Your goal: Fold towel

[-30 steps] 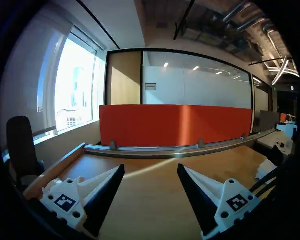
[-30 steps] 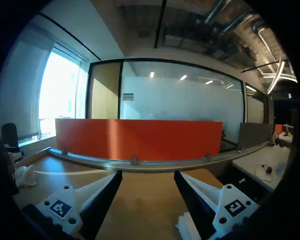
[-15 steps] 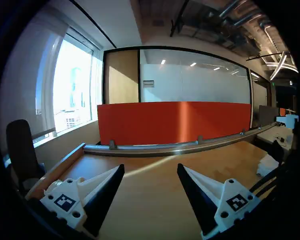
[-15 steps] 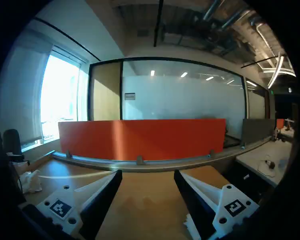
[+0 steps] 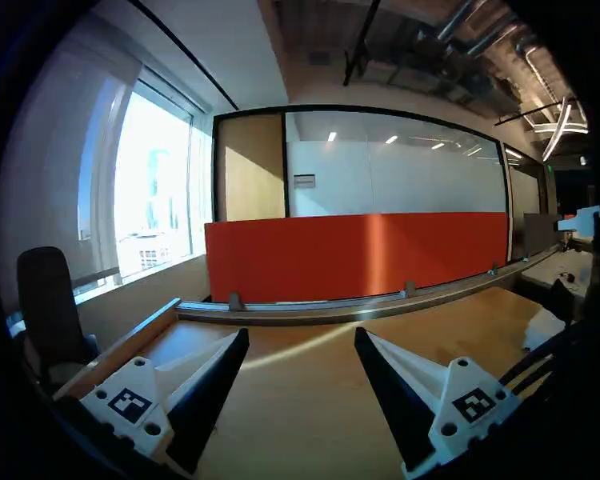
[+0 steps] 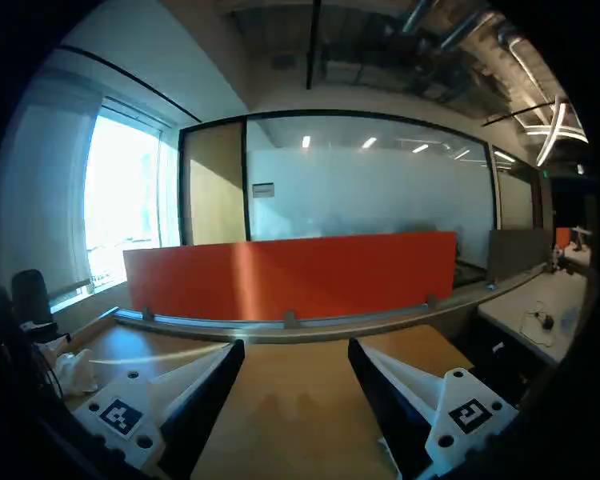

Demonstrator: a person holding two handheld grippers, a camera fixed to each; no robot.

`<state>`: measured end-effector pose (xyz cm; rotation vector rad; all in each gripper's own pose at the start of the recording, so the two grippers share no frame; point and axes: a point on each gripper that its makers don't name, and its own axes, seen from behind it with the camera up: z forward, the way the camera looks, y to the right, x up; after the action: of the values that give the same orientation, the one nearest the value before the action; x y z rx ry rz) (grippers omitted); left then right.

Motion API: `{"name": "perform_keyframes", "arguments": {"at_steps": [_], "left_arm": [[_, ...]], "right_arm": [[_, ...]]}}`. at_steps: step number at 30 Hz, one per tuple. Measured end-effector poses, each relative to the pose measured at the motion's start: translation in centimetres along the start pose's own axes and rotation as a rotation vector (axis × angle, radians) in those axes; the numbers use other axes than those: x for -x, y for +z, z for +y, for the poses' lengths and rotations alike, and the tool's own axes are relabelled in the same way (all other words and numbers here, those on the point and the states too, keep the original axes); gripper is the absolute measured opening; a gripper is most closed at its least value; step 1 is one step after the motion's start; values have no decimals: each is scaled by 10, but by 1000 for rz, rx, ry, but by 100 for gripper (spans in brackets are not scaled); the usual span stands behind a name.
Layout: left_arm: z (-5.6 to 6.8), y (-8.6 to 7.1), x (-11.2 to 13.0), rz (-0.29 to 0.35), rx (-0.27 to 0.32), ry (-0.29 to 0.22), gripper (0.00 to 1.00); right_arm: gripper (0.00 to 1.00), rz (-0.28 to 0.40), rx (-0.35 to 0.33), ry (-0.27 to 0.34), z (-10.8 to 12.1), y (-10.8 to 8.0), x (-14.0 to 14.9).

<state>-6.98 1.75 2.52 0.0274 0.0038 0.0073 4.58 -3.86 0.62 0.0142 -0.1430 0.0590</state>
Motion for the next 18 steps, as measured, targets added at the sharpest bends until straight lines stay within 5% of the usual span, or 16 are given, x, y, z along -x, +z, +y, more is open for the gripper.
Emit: {"name": "perform_keyframes", "arguments": {"at_steps": [9, 18], "left_arm": [[0, -3, 6, 29, -3, 21, 98], [-4, -6, 40, 42, -14, 17, 98]], "right_arm": [[100, -2, 1, -8, -8, -3, 0], [100, 0, 0, -28, -12, -6, 16]]}}
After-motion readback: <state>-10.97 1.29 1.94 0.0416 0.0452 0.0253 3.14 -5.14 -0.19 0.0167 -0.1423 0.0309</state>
